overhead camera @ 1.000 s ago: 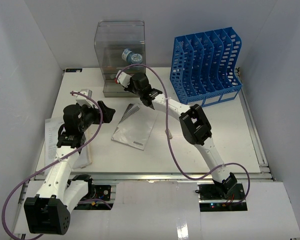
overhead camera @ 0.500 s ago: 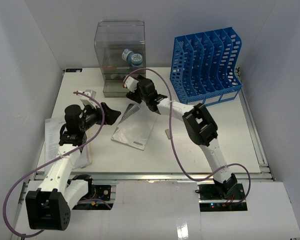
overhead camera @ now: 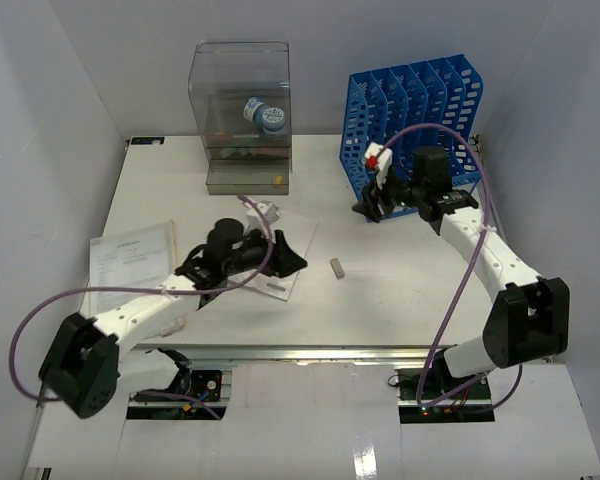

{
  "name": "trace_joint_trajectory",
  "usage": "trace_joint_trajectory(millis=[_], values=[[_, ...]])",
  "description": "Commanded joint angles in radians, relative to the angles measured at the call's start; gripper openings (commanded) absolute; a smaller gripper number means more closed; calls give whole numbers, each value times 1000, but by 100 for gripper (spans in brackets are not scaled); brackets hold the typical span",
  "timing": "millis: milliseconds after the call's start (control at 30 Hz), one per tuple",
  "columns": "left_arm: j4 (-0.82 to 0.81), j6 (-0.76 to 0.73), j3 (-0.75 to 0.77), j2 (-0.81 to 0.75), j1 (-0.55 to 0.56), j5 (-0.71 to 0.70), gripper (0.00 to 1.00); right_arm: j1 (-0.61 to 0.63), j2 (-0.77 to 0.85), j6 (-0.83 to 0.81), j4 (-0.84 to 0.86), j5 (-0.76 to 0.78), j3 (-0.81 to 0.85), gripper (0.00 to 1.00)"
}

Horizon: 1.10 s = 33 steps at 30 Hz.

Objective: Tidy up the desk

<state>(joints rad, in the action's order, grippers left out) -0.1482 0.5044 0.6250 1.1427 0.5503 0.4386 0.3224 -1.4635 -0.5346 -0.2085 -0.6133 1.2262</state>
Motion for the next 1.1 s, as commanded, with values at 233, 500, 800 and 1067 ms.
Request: trace_joint_trajectory(millis=[233,500,800,1067], values=[[573,309,702,693,428,-751,61,-211,391,180,-66,92,-453,94],[980,561,1056,972,483,-951,79,-349,502,212,-31,22,-506,95],[1096,597,1233,1148,485,-982,70,-378,522,219,-31,-10,-511,95],[1129,620,1247,1178,475,-993,40,-385,520,219,-32,-17,-511,95]])
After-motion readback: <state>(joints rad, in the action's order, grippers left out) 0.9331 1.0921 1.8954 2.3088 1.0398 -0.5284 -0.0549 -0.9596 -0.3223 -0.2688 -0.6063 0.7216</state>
